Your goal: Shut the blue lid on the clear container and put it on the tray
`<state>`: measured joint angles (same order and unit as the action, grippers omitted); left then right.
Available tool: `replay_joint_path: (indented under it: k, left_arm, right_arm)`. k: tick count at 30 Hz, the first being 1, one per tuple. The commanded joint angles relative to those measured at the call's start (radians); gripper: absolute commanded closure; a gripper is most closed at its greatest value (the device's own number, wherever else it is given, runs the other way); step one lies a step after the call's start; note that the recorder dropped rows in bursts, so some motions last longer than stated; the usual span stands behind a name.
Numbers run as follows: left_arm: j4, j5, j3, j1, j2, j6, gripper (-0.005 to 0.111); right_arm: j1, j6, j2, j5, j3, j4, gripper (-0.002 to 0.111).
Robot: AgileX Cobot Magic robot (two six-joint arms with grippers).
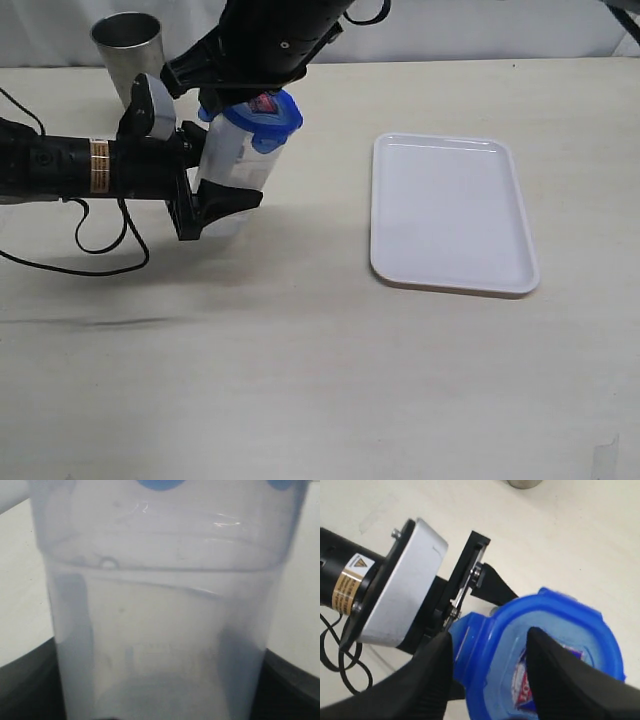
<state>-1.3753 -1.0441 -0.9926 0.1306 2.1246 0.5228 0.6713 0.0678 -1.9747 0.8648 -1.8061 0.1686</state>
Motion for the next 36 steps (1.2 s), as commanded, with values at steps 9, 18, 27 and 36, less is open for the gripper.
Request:
replay_joint_path:
  k: [9,18,27,36]
  left_arm:
    - [0.008,-0.063,-0.009,0.005,-0.021,-0.006,0.107]
    - [0.027,-0.061,-0.009,0.005,-0.021,-0.006,0.107]
    - [0.026,-0.059,-0.009,0.005,-0.021,-0.006,0.107]
    - [0.026,-0.057,-0.009,0.005,-0.021,-0.006,0.107]
  right_arm:
    - [-0.006,-0.007,-0.070,0.028,0.004,0.023,0.065]
    - [-0.003,-0.068,-0.077,0.134,0.004,-0.070,0.065]
    - [0.088,-0.109,-0.136,0.174,0.004,-0.212,0.065]
    - [0.102,-0.097,-0.168,0.219,0.004,-0.254,0.080]
